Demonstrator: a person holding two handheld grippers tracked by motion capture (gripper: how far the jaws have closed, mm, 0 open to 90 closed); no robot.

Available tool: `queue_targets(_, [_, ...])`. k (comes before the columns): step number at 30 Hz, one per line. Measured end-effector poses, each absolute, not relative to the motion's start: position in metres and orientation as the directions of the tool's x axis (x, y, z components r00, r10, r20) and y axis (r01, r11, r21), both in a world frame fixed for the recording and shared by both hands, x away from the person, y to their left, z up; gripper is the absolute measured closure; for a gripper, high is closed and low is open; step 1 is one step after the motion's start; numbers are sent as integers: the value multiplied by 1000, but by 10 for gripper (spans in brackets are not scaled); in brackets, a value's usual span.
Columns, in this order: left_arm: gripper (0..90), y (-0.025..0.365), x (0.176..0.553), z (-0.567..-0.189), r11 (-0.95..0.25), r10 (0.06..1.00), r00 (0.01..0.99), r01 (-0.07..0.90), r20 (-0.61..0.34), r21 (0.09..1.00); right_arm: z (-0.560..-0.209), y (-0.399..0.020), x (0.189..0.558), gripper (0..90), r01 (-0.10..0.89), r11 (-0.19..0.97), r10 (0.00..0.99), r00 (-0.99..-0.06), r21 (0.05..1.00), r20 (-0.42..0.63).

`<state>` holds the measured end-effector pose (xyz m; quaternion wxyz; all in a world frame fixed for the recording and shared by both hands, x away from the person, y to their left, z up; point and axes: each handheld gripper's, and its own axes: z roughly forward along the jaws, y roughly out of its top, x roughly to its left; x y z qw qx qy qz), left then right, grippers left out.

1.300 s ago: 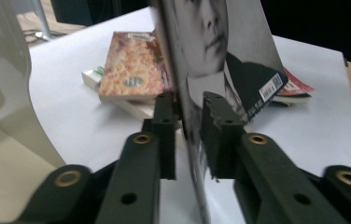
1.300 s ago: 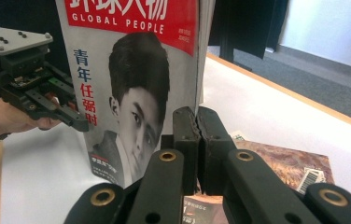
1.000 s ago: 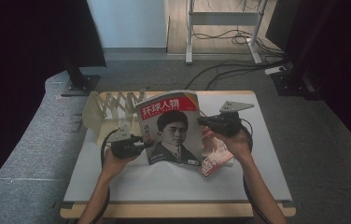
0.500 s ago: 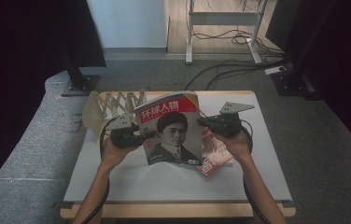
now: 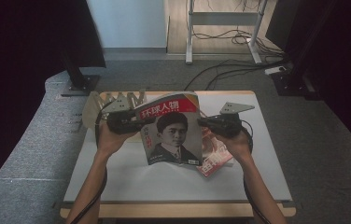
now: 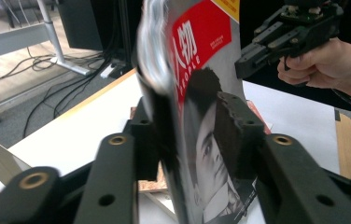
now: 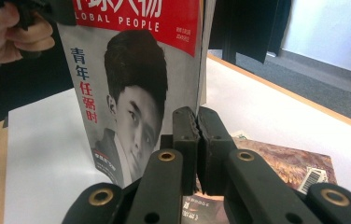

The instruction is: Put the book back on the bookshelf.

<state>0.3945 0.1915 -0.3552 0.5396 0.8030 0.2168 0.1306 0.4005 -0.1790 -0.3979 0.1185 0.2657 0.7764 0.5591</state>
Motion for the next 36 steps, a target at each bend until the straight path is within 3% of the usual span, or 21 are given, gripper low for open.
queue_targets(6, [813,189,395,-347,-374,520,854,218,9,902,-399,-181,400,856,278,236,544,-832,931,110])
queue_targets(20, [862,188,389,-346,-378,488,873,213,-2,901,-396,-189,392,769,266,291,579,-813,919,52])
queue_targets(28, [862,182,384,-343,-410,486,874,205,23,889,-407,-212,380,503,330,324,677,-735,887,26])
queue_targets(36, [862,187,384,-344,-392,487,873,212,7,895,-424,-237,370,336,382,371,738,-674,846,-19])
